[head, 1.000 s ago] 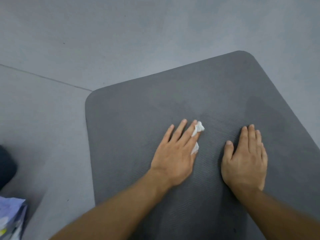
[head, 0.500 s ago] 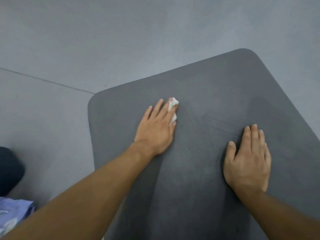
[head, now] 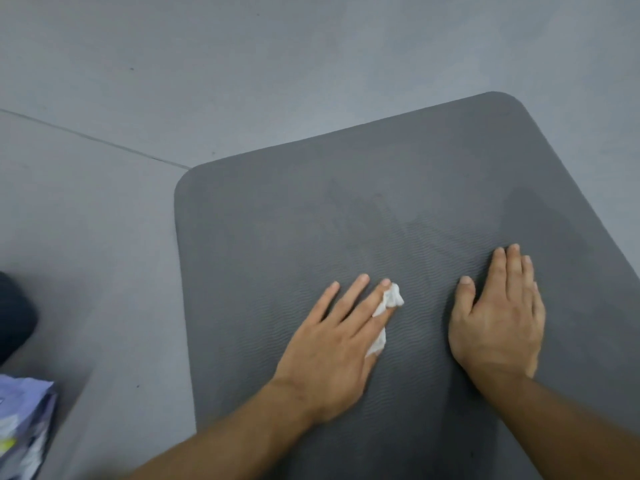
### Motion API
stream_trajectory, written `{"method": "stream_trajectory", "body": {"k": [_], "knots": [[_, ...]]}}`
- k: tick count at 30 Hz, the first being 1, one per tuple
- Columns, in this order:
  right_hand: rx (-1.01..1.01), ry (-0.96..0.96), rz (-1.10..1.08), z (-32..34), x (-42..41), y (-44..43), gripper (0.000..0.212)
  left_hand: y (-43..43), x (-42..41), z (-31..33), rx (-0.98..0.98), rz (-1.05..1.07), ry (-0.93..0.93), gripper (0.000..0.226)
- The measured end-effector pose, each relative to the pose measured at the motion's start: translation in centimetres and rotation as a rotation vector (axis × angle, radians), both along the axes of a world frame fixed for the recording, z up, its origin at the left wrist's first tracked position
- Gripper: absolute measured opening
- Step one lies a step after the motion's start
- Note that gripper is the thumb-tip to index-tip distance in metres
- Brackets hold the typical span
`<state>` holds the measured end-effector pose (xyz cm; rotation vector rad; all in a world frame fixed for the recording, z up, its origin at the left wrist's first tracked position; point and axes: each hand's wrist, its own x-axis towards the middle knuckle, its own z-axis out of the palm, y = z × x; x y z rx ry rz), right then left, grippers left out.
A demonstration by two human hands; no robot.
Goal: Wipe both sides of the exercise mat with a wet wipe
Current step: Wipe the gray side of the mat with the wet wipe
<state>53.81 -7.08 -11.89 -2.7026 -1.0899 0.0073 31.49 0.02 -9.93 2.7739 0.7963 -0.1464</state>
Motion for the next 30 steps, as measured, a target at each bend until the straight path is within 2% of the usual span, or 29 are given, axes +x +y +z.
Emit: {"method": "stream_trajectory", "body": {"k": [4, 15, 23, 25, 28, 30], "knots": [[-0.014, 0.000, 0.013, 0.1, 0.0, 0.0, 0.071, 2.1, -0.9, -0.2, 0.017, -0.025, 0.002, 0.061], [-0.046, -0.021, 0.075, 0.0, 0.1, -0.1, 0.073, 11.5, 2.5, -0.4, -0.006, 0.344, -0.006, 0.061], [-0.042, 0.037, 0.161, 0.4, -1.1, 1.1, 0.068, 5.0, -1.9, -0.2, -0.011, 0.294, -0.022, 0.060], [-0.039, 0.068, 0.260, 1.1, -3.0, 2.7, 0.068, 2.4, -3.2, -0.1, 0.002, 0.240, -0.011, 0.061], [-0.085, 0.025, 0.526, 1.2, -6.4, 5.3, 0.066, -0.3, -5.8, 0.0, 0.018, 0.161, 0.016, 0.061], [-0.136, 0.023, 0.525, 1.0, -7.5, 5.9, 0.068, -0.1, -7.3, 0.0, 0.021, 0.152, 0.033, 0.061]]}}
